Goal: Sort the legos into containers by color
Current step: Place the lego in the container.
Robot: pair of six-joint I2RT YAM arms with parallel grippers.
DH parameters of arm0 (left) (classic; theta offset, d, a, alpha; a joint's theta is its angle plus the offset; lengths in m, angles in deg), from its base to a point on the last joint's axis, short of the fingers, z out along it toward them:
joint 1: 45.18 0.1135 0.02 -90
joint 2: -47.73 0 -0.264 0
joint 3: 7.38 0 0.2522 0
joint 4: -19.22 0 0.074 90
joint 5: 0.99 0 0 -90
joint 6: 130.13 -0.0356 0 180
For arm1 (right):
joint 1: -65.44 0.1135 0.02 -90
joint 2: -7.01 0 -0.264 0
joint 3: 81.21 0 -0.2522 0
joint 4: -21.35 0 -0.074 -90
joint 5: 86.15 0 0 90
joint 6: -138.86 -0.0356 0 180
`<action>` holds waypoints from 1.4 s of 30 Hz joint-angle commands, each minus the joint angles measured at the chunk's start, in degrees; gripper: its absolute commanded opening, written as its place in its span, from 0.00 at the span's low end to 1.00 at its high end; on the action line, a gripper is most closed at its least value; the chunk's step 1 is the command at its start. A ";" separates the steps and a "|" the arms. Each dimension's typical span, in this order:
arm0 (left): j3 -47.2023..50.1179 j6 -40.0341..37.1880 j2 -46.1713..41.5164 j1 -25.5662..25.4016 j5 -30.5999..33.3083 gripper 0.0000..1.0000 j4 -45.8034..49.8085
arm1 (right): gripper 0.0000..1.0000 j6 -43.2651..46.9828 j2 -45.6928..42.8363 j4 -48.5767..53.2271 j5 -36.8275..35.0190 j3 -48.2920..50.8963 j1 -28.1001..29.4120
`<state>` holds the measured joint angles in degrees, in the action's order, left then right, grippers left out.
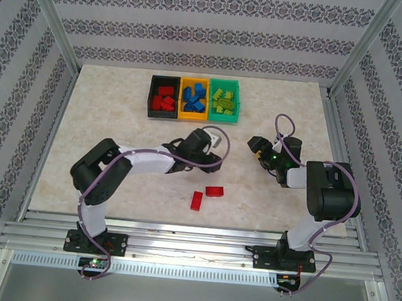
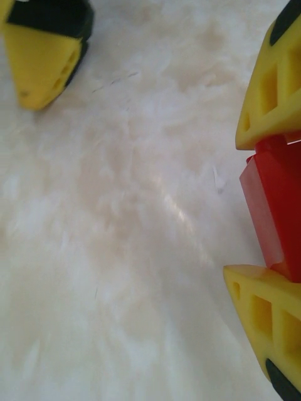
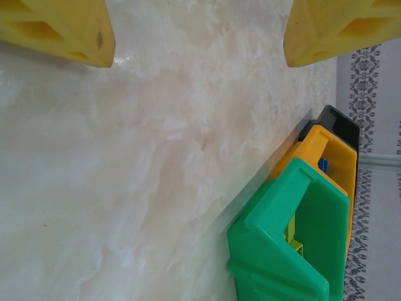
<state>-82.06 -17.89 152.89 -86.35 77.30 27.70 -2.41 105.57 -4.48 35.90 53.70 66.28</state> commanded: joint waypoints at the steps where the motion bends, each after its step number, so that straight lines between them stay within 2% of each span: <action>1: 3.14 2.27 -5.56 4.36 -1.85 0.29 -4.30 | 0.72 -0.54 0.88 -1.12 0.99 0.03 -0.14; 6: 3.51 2.51 -10.76 13.39 -5.99 0.28 -0.67 | 0.72 -0.65 1.15 -1.19 0.99 -0.09 -0.14; 12: -4.71 -0.68 -11.53 22.77 -9.18 0.29 8.98 | 0.72 -0.83 1.37 -1.50 0.99 -0.13 0.04; 15: -8.85 -1.71 -10.41 26.28 -10.08 0.29 10.20 | 0.72 -0.75 1.49 -1.52 0.99 -0.18 0.12; 23: -23.06 -1.77 -0.18 31.51 -12.73 0.29 12.49 | 0.72 -0.59 0.93 -1.19 0.82 -0.13 0.13; 26: -28.39 -2.95 4.23 31.88 -7.74 0.30 15.15 | 0.72 -0.50 0.85 -1.19 0.73 -0.12 0.10; 29: -32.71 -2.35 8.50 33.30 -6.28 0.31 15.14 | 0.73 -0.41 0.88 -0.99 0.69 -0.20 0.03; 32: -38.17 -0.36 13.24 34.67 -6.89 0.37 16.37 | 0.73 -0.50 0.77 -0.98 0.88 -0.15 0.04; 36: -45.86 1.03 18.44 34.76 -8.77 0.60 21.14 | 0.73 -0.46 0.58 -0.85 1.01 -0.21 0.04; 38: -44.94 1.57 17.99 34.43 -8.90 0.67 20.12 | 0.73 -0.40 0.50 -0.79 0.99 -0.16 0.08; 42: -36.57 2.28 12.82 33.90 -8.69 0.74 14.95 | 0.73 -0.50 0.62 -0.88 1.08 -0.30 0.04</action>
<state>-122.59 -16.82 170.29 -51.94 69.50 44.21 -2.47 105.86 -5.03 36.14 53.70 66.30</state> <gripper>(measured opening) 0.734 0.727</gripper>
